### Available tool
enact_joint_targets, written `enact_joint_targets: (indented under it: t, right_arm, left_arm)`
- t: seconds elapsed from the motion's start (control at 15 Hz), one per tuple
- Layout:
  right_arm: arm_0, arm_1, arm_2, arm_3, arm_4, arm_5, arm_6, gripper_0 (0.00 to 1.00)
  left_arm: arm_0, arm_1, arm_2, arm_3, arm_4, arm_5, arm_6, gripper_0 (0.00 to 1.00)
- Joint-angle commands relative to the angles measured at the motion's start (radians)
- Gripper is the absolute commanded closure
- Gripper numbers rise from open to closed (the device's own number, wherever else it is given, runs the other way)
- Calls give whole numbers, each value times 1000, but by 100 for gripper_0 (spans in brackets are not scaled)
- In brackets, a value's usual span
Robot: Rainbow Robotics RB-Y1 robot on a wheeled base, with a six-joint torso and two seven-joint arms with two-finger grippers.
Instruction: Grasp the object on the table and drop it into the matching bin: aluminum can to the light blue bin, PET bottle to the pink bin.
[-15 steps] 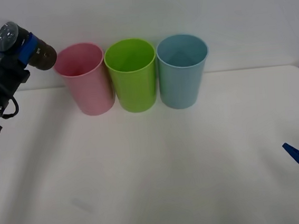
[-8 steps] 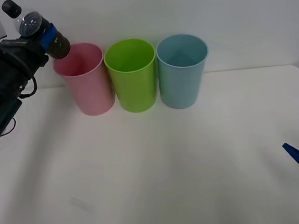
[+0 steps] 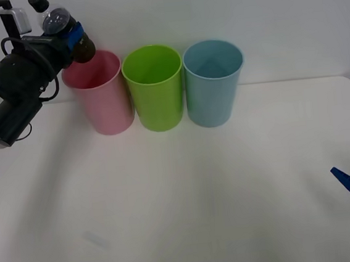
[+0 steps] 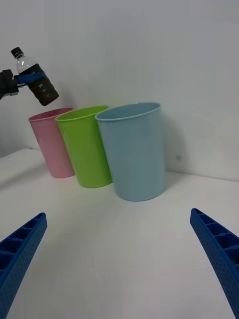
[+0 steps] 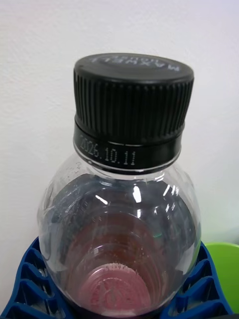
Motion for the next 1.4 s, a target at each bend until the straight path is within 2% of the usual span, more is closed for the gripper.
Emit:
enact_joint_targets:
  t: [0.07,0.13,0.2,0.27,0.6,0.8,1.13,1.4]
  right_arm:
    - [0,0,0,0,0,0,0,0]
    - [0,0,0,0,0,0,0,0]
    - [0,0,0,0,0,0,0,0]
    - [0,0,0,0,0,0,0,0]
    - [0,0,0,0,0,0,0,0]
    - [0,0,0,0,0,0,0,0]
    - [0,0,0,0,0,0,0,0]
    - [0,0,0,0,0,0,0,0]
  left_arm:
    - [-1,0,-2,0,-9,0,-2,98]
    - [-1,0,-2,0,-9,0,-3,86]
    - [-1,-2,-2,0,-9,0,-3,25]
    - [-1,-2,-2,0,-8,0,-3,0]
    - [3,-2,-2,0,12,-23,-2,0]
    - [33,16,0,-18,55,-48,-6,0]
    - [189,112,12,-164,179,-51,-15,0]
    - [388,164,104,-310,247,-75,-38,0]
